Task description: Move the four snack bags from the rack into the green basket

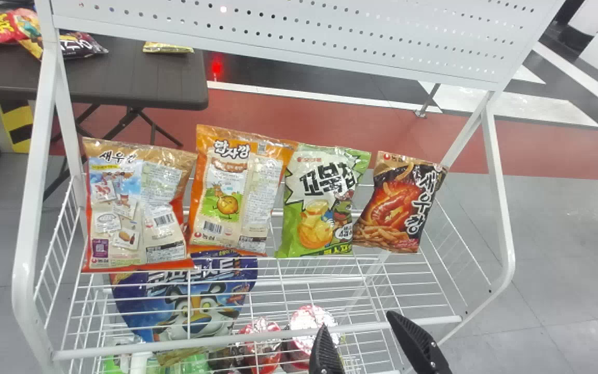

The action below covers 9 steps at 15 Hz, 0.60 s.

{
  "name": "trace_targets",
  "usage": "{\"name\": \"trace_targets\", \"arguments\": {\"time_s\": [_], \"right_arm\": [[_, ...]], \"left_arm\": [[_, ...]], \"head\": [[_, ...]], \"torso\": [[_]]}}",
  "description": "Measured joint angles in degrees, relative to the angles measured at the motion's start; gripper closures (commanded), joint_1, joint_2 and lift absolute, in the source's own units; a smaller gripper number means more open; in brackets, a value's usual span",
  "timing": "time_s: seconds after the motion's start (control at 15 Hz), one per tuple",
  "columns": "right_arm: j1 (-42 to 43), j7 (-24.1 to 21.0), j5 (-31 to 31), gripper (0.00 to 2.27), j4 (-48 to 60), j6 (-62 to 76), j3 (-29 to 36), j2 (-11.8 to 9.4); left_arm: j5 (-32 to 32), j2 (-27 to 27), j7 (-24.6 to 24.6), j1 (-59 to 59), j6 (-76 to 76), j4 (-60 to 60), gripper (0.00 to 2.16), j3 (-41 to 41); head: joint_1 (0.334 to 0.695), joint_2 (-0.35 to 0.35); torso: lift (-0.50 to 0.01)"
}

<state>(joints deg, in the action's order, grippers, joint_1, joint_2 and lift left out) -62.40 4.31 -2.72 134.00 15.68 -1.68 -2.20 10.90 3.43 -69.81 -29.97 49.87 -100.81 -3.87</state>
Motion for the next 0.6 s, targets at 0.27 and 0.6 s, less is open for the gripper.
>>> {"name": "trace_targets", "arguments": {"time_s": [0.27,0.6], "right_arm": [[0.01,0.00,0.00,0.09,-0.11,0.01,0.00,0.00],[0.09,0.00,0.00,0.09,-0.33,0.43,-0.03,0.00]], "left_arm": [[0.00,0.00,0.04,0.00,0.19,0.11,2.08,0.10],[0.00,0.00,-0.15,0.01,0.19,0.18,2.08,0.18]], "head": [[0.695,-0.350],[0.695,-0.350]], "torso": [[0.000],[0.000]]}}
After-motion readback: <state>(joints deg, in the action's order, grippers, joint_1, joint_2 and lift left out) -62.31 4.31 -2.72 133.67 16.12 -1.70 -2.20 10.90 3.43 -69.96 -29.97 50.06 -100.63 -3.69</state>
